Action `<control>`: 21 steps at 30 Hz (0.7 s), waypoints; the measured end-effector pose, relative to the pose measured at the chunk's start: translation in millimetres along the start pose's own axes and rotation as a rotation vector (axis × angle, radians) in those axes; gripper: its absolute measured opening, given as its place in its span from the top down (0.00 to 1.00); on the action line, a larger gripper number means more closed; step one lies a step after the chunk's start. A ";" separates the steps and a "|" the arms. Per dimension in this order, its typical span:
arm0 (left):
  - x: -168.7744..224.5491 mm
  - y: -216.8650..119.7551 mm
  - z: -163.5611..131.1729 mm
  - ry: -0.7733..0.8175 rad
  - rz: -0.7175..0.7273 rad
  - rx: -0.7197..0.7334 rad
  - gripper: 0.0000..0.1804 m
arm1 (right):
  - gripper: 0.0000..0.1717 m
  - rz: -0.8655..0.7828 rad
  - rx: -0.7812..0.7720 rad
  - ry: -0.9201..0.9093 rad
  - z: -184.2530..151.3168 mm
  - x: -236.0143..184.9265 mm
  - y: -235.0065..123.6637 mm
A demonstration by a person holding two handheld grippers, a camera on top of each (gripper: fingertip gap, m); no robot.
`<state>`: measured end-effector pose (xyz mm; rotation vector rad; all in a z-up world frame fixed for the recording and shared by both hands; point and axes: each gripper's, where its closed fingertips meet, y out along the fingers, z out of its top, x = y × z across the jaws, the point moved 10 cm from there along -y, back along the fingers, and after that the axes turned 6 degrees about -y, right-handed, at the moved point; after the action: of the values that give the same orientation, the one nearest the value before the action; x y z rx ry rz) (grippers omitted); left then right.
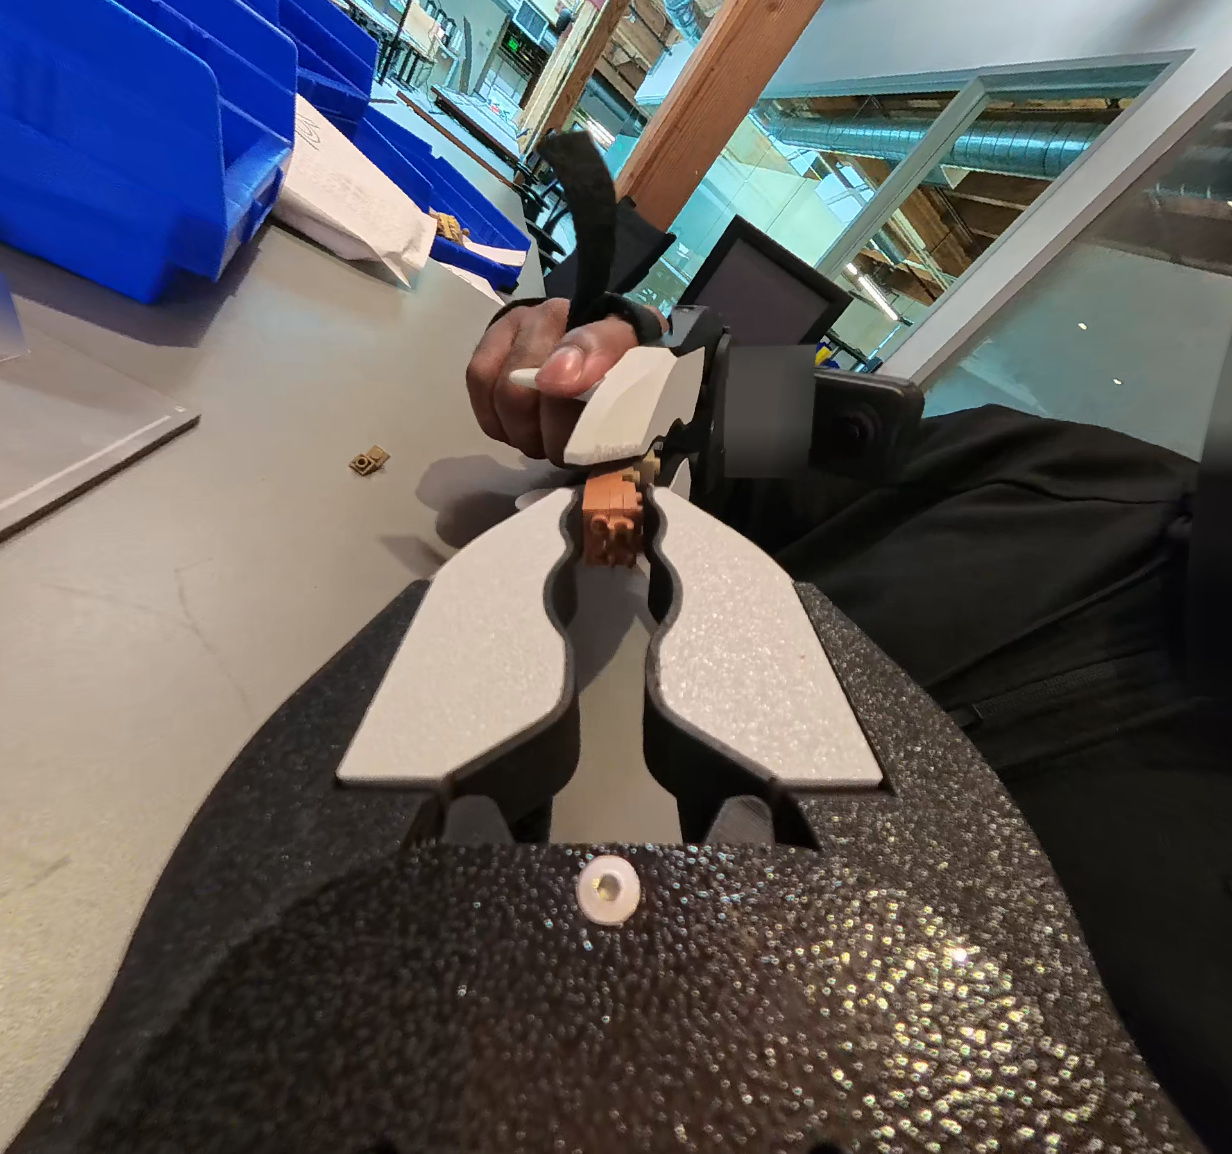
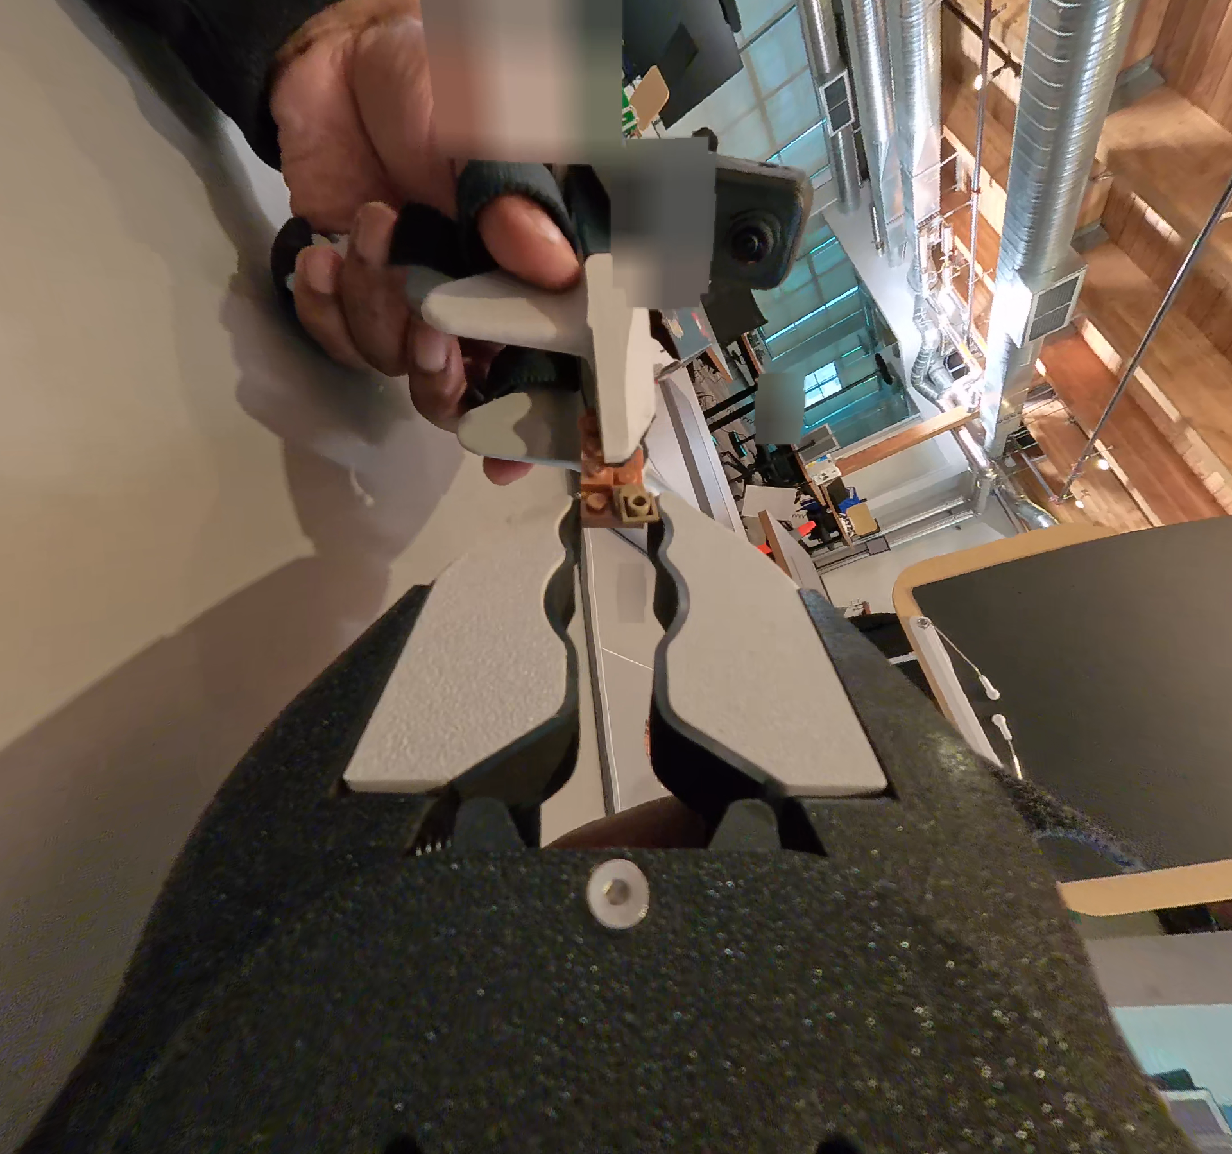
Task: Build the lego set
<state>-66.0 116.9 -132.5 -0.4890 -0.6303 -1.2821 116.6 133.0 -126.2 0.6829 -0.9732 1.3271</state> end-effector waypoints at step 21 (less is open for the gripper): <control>0.2 1.1 0.7 0.009 0.014 0.046 0.92 | 0.88 -0.036 -0.031 -0.022 -1.8 2.6 0.7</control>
<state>-65.0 117.4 -131.8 -0.4486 -0.6468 -1.2533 116.1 135.9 -124.8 0.6896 -0.9928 1.2728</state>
